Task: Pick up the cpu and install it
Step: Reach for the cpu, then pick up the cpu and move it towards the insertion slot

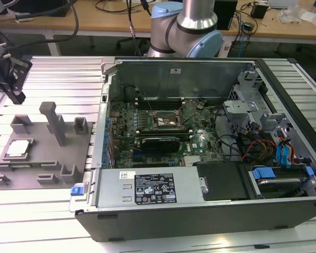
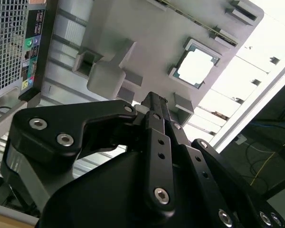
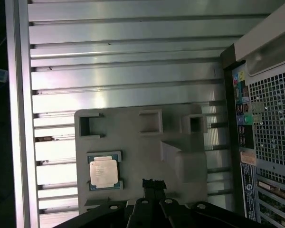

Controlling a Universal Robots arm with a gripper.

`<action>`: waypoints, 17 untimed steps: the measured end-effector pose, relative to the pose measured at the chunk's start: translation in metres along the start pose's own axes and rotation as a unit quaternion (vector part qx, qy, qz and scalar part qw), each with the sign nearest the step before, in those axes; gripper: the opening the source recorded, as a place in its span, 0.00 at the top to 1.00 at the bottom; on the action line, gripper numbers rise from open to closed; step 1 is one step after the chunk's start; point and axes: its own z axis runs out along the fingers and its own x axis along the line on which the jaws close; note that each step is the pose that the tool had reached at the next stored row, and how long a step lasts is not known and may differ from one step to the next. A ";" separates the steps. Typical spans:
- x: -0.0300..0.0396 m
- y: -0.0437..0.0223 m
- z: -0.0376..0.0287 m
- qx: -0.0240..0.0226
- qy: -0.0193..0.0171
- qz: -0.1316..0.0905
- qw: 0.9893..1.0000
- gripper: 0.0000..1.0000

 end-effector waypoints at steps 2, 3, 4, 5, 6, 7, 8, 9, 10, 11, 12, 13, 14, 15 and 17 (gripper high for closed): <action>0.0031 -0.0005 0.0041 0.000 0.004 0.000 1.000 0.89; 0.0046 -0.0007 0.0065 0.001 0.008 0.000 1.000 0.89; 0.0063 -0.0010 0.0093 0.001 0.011 0.000 1.000 0.89; 0.0075 -0.0012 0.0118 0.001 0.014 0.001 1.000 0.89; 0.0082 -0.0014 0.0133 0.001 0.015 0.001 1.000 0.89; 0.0089 -0.0016 0.0150 0.001 0.016 0.001 1.000 0.89; 0.0099 -0.0019 0.0172 0.001 0.018 0.001 1.000 0.89; 0.0110 -0.0021 0.0189 0.002 0.019 0.001 1.000 0.89; 0.0123 -0.0024 0.0207 0.002 0.020 0.001 1.000 0.89; 0.0137 -0.0027 0.0225 0.002 0.020 0.001 1.000 0.89; 0.0153 -0.0030 0.0242 0.002 0.021 0.001 1.000 0.89; 0.0164 -0.0034 0.0257 0.002 0.022 0.001 1.000 0.89; 0.0165 -0.0034 0.0257 0.002 0.022 0.001 1.000 0.89; 0.0165 -0.0034 0.0257 0.002 0.022 0.001 1.000 0.89; 0.0165 -0.0034 0.0261 0.002 0.022 0.001 1.000 0.89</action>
